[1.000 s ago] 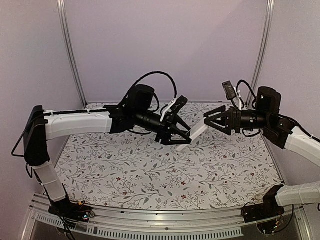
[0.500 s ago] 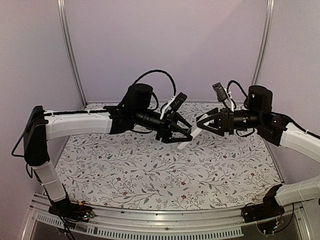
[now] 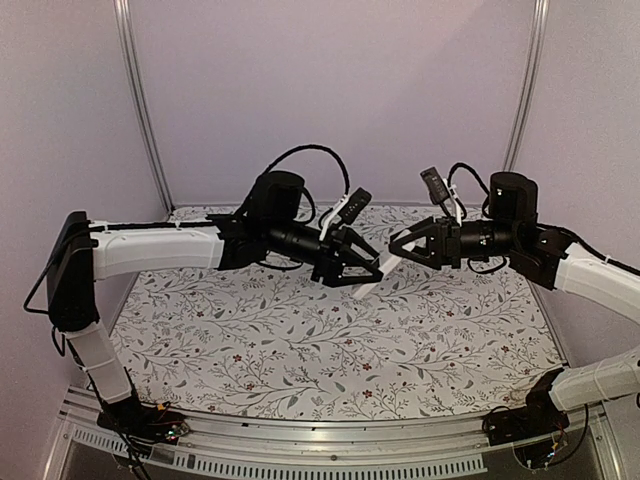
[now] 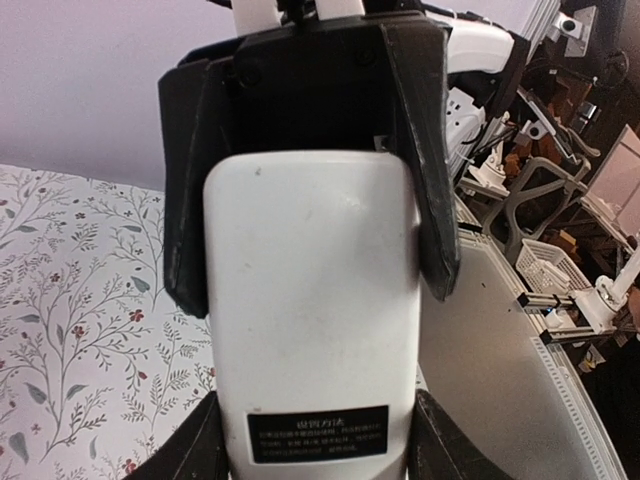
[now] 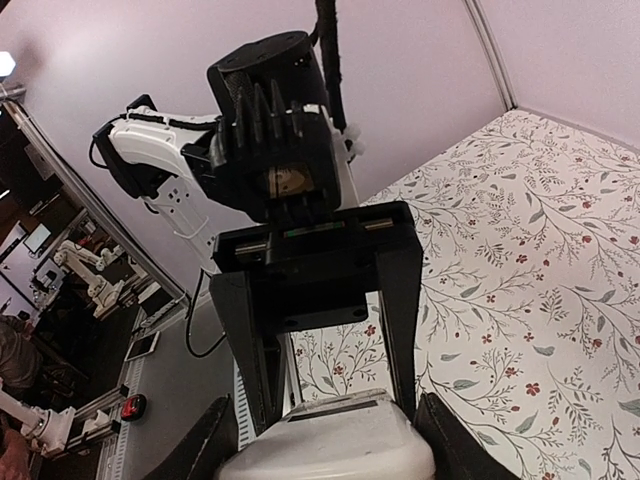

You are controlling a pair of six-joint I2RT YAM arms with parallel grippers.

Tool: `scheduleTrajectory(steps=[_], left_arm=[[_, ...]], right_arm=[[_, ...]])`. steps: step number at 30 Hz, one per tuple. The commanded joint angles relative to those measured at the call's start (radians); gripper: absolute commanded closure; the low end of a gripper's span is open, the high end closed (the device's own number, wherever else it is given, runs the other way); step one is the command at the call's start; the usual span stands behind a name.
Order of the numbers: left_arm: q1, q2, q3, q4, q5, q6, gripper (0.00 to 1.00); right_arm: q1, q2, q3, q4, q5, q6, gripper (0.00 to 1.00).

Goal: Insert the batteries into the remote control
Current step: Pass from the left arm to the right, then pass from the right arm to the left

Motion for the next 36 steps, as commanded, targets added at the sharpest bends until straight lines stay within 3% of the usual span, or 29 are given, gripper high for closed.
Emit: scheduleTrajectory(steps=[1,2,5,9,13,20,23,36], left_arm=[[0.019,-0.024,-0.010,0.030,-0.087,0.026,0.51],[0.020,-0.027,-0.014,0.026,-0.101,0.028,0.40],[0.028,-0.061,-0.036,0.005,-0.200,0.051,0.22],[0.032,-0.126,-0.072,-0.065,-0.447,0.116,0.20],[0.014,-0.144,-0.051,-0.180,-0.618,0.151,0.27],[-0.063,-0.024,0.090,-0.362,-0.731,0.195,0.43],[-0.082,0.019,0.129,-0.364,-0.721,0.177,0.48],[-0.125,0.108,0.185,-0.367,-0.759,0.166,0.53]], right_arm=[[0.008,0.025,0.017,-0.010,0.043,0.060,0.78],[0.006,0.028,0.018,-0.011,0.053,0.062,0.79],[-0.010,0.044,0.022,-0.015,0.076,0.084,0.82],[-0.031,0.088,0.052,-0.115,0.176,0.116,0.85],[-0.034,0.145,0.115,-0.233,0.269,0.114,0.85],[-0.033,0.221,0.152,-0.273,0.318,0.177,0.85],[-0.033,0.239,0.156,-0.281,0.328,0.197,0.85],[-0.033,0.270,0.169,-0.306,0.354,0.234,0.86]])
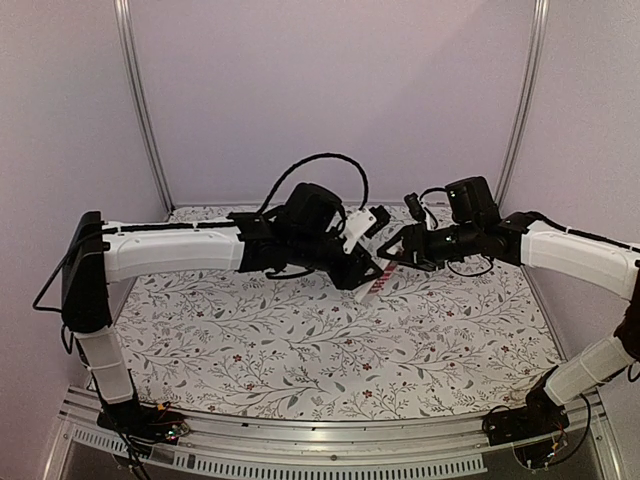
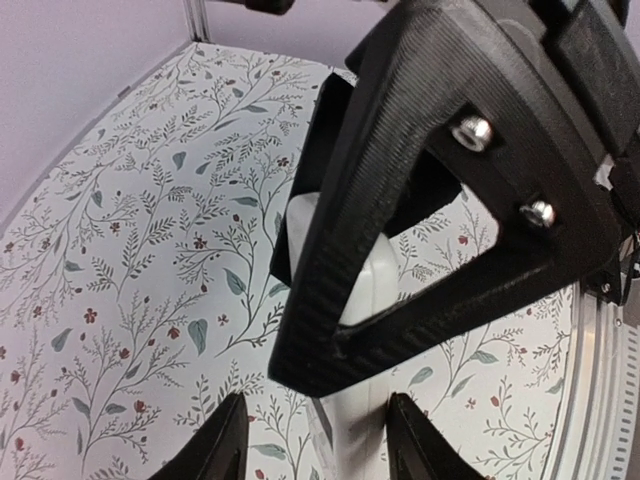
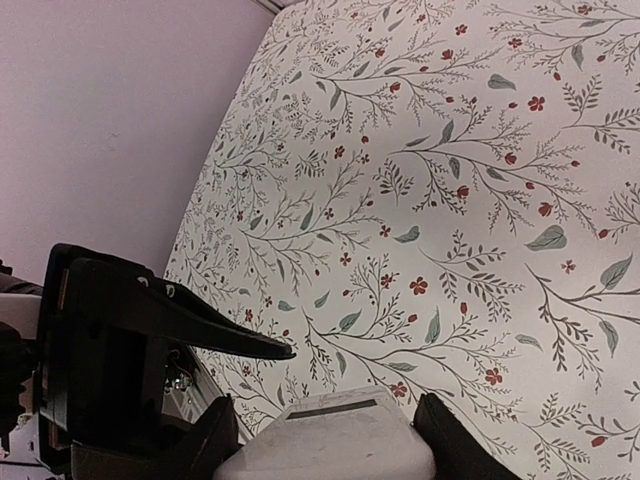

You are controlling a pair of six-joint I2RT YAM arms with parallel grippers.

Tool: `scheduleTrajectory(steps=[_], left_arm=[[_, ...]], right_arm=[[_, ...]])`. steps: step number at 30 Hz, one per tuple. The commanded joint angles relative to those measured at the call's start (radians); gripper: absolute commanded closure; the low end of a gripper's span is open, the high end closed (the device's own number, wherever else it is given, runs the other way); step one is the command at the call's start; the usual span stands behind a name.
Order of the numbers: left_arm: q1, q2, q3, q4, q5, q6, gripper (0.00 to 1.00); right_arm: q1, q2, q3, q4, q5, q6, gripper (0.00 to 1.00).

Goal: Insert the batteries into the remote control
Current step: Pass from the right arm to the left

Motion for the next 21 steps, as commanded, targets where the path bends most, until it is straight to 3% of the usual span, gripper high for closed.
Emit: scheduleTrajectory(steps=[1,13,21], left_arm=[[-0.015,0.033,0.044,-0.017,-0.026,-0.005,0.53],[-0.025,0.093,0.100,-0.051,-0.042,-0.003,0.55],[-0.030,0.120,0.135,-0.093,-0.076,0.000,0.81]], right_arm=[[-0.004,0.013,0.025,0.000,0.017,0.024,0.87],[-0.005,0.019,0.028,-0.003,0.026,0.036,0.87],[-0.005,0.018,0.031,-0.005,0.024,0.037,0.84]])
